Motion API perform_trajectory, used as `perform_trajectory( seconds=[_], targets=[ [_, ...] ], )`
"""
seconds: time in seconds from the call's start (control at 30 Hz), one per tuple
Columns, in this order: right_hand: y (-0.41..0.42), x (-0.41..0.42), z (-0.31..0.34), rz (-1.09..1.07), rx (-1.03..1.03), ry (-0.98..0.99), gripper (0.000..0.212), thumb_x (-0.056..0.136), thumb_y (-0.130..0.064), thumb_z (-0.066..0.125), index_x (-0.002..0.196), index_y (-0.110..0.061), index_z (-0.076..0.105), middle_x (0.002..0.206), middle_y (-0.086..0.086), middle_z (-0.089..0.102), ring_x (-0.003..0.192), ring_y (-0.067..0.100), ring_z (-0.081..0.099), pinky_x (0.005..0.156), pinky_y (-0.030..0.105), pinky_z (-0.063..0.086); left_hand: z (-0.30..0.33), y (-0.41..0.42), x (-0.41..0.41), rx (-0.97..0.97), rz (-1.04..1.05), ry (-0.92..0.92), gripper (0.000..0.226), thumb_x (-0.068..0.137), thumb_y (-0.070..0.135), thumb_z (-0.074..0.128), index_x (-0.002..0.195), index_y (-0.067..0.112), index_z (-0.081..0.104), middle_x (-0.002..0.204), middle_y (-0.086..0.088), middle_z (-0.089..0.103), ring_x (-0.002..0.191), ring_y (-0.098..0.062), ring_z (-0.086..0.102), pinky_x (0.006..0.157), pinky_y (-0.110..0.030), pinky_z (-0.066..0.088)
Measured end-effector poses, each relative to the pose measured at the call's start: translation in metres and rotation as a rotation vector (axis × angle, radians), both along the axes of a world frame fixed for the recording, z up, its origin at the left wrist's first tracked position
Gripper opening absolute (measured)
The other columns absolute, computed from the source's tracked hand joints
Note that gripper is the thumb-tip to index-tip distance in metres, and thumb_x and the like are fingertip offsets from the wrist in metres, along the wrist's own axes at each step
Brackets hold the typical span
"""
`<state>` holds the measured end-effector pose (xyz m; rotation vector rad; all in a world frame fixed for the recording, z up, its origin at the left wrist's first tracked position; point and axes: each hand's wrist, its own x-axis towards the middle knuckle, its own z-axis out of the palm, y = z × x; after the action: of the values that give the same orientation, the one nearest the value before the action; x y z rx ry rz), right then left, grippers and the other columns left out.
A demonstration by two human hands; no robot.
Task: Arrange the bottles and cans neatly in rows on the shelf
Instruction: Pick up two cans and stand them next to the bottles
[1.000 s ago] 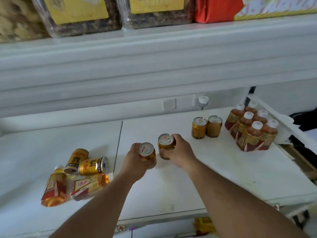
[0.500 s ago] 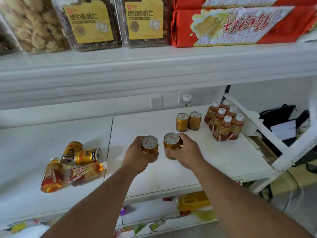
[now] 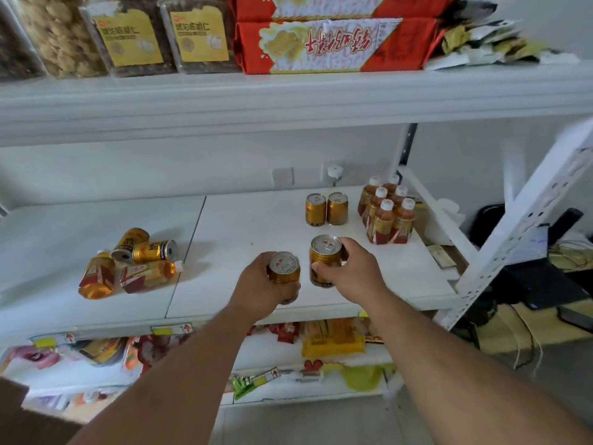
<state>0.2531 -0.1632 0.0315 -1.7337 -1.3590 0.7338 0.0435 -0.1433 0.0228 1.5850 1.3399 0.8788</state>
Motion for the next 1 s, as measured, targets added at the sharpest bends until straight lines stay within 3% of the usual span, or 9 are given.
perform_trajectory(
  seconds=[0.4, 0.6, 0.77, 1.0],
  targets=[
    [-0.049, 0.028, 0.022, -0.024, 0.045, 0.004, 0.049, 0.072, -0.042, 0.085, 0.109, -0.045, 0.053, 0.092, -0.034, 0.053, 0.086, -0.015, 0.05, 0.067, 0.01, 0.035, 0.006, -0.038, 0.026, 0.034, -0.066, 0.084, 0.069, 0.06, 0.025, 0.087, 0.12, 0.033, 0.055, 0.104, 0.021, 0.063, 0.09, 0.01, 0.059, 0.065, -0.006, 0.045],
    [-0.059, 0.031, 0.026, -0.082, 0.059, 0.001, 0.055, 0.073, -0.043, 0.085, 0.12, -0.04, 0.057, 0.098, -0.024, 0.056, 0.087, -0.007, 0.052, 0.067, 0.01, 0.034, 0.008, -0.036, 0.028, 0.066, -0.122, 0.114, 0.067, 0.062, 0.027, 0.088, 0.118, 0.036, 0.052, 0.103, 0.023, 0.061, 0.092, 0.008, 0.058, 0.069, -0.007, 0.042],
    [-0.059, 0.043, 0.025, -0.098, 0.045, -0.005, 0.064, 0.074, -0.043, 0.085, 0.131, -0.032, 0.058, 0.108, -0.018, 0.058, 0.1, 0.005, 0.055, 0.069, 0.013, 0.037, 0.007, -0.031, 0.039, 0.058, -0.136, 0.121, 0.064, 0.063, 0.025, 0.089, 0.113, 0.037, 0.051, 0.099, 0.023, 0.061, 0.086, 0.021, 0.054, 0.06, 0.0, 0.041],
    [-0.026, 0.079, 0.021, -0.065, 0.054, -0.008, 0.061, 0.074, -0.043, 0.085, 0.129, -0.034, 0.059, 0.11, -0.018, 0.06, 0.1, 0.004, 0.055, 0.07, 0.012, 0.037, 0.002, -0.002, 0.074, 0.049, -0.091, 0.125, 0.065, 0.064, 0.024, 0.089, 0.116, 0.036, 0.052, 0.099, 0.023, 0.061, 0.087, 0.023, 0.053, 0.061, -0.001, 0.041]
  ],
)
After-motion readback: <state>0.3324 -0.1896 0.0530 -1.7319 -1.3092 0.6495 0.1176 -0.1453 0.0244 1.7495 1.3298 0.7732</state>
